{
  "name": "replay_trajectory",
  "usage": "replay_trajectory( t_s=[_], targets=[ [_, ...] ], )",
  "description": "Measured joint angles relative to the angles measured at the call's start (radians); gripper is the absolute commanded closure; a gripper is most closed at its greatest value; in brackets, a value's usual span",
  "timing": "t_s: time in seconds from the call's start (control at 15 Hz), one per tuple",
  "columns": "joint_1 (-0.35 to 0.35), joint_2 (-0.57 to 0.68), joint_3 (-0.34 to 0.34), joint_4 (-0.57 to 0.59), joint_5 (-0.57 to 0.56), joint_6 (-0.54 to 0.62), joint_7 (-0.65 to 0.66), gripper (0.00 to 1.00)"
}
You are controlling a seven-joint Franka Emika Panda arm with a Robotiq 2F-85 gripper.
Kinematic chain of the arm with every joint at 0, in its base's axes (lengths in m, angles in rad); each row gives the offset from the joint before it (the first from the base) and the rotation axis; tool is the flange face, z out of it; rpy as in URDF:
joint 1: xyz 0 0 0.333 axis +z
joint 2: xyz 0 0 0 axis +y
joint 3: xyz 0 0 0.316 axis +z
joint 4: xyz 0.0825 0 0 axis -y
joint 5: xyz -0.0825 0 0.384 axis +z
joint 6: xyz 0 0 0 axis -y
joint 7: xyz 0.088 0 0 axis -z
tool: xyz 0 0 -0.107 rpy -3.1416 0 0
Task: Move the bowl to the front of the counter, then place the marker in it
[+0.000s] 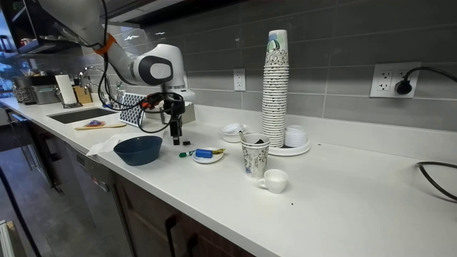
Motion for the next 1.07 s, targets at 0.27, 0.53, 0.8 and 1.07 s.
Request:
replay_trajectory(
  t_s=[0.27,0.53,0.8,1.07],
  targets=[
    [-0.004,0.069,-0.071,0.072,0.110,0.000,-0.141,0.00],
    [0.008,0.066,-0.095,0.074,0.157,0.038,-0.160,0.00],
    [0.035,0.040,-0.130,0.038,0.155,0.088,-0.112,0.00],
    [0.060,0.027,-0.165,-0.010,0.129,0.094,-0.050,0.00]
  ],
)
